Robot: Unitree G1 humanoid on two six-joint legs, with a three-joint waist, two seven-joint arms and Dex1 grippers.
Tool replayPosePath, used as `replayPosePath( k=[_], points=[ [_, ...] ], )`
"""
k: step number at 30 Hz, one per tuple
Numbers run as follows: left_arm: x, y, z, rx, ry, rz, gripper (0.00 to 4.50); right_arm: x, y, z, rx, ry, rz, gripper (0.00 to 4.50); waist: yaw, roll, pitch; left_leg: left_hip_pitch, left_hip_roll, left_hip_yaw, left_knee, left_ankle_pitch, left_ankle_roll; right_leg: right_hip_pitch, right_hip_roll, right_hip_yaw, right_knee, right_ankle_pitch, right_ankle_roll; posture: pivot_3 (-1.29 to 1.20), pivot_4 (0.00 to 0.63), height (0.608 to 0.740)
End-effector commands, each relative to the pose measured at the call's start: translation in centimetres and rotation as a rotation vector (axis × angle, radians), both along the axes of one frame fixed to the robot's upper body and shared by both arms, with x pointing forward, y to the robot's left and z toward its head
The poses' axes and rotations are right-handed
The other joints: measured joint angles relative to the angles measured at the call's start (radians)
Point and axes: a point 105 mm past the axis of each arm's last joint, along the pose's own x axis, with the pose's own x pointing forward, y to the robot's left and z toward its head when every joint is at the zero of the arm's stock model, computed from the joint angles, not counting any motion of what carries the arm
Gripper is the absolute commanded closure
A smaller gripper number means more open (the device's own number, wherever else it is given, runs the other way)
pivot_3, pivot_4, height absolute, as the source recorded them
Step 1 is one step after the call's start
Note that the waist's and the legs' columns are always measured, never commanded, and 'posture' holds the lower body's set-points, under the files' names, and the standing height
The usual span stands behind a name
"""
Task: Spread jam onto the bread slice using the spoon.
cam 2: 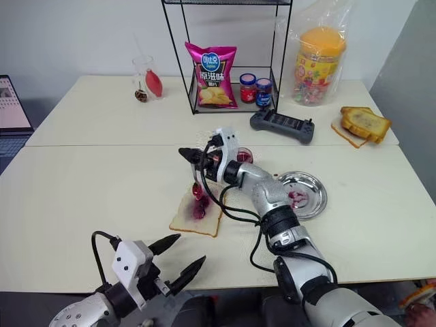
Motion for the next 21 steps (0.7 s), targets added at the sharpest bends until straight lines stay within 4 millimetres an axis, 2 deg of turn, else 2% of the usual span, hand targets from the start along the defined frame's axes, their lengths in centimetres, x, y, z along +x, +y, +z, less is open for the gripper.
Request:
replayPosePath(
  k=[1, 5, 10, 12, 16, 21],
  points=[
    [1.0, 0.6, 2.1, 0.003, -0.069, -0.002, 0.0, -2.3, -0.8, 4.2, 0.119, 0.0, 0.11, 4.46, 0.003, 0.0, 0.0, 0.0, 0.0, -0.001, 0.0, 0.0, 0.0, 0.0, 0.0, -0.001, 0.0, 0.0, 0.0, 0.0, 0.15, 0.74],
    [1.7, 0.9, 2.3, 0.014, -0.076, -0.04, 0.0, -2.8, -2.0, 4.2, 0.081, -0.005, 0.064, 4.46, 0.001, 0.0, 0.0, 0.0, 0.0, 0.0, 0.0, 0.0, 0.0, 0.001, 0.0, 0.0, 0.0, 0.0, 0.0, 0.0, 0.15, 0.74],
    [1.7, 1.0, 1.2, 0.013, -0.036, -0.106, 0.0, -2.6, -2.7, 1.8, -0.006, 0.003, -0.003, 4.46, 0.001, 0.0, 0.0, 0.0, -0.001, 0.0, 0.0, 0.0, 0.0, 0.0, 0.0, 0.0, -0.001, 0.0, 0.0, 0.0, 0.15, 0.74],
    [1.2, 1.2, 0.7, 0.016, -0.009, -0.139, 0.0, -2.4, -2.5, 0.1, -0.059, -0.008, -0.035, 4.46, -0.002, 0.0, 0.0, 0.0, 0.0, 0.0, 0.0, 0.0, 0.0, 0.0, 0.0, 0.0, 0.0, 0.0, 0.0, 0.0, 0.15, 0.74],
    [0.4, 2.1, -0.1, 0.033, 0.011, -0.147, 0.0, -1.8, -1.8, -1.7, -0.097, -0.006, -0.077, 4.46, -0.006, 0.0, 0.0, 0.0, 0.001, 0.001, -0.001, 0.0, 0.0, -0.001, 0.001, 0.001, 0.0, 0.0, 0.0, 0.0, 0.15, 0.74],
    [0.0, 2.2, -0.5, 0.031, 0.008, -0.128, 0.0, -1.3, -0.8, -2.5, -0.086, 0.025, -0.101, 4.46, -0.003, 0.0, 0.0, 0.0, 0.001, 0.001, -0.001, 0.0, 0.0, -0.001, 0.001, 0.001, 0.0, 0.0, -0.001, 0.0, 0.15, 0.74]
  ],
)
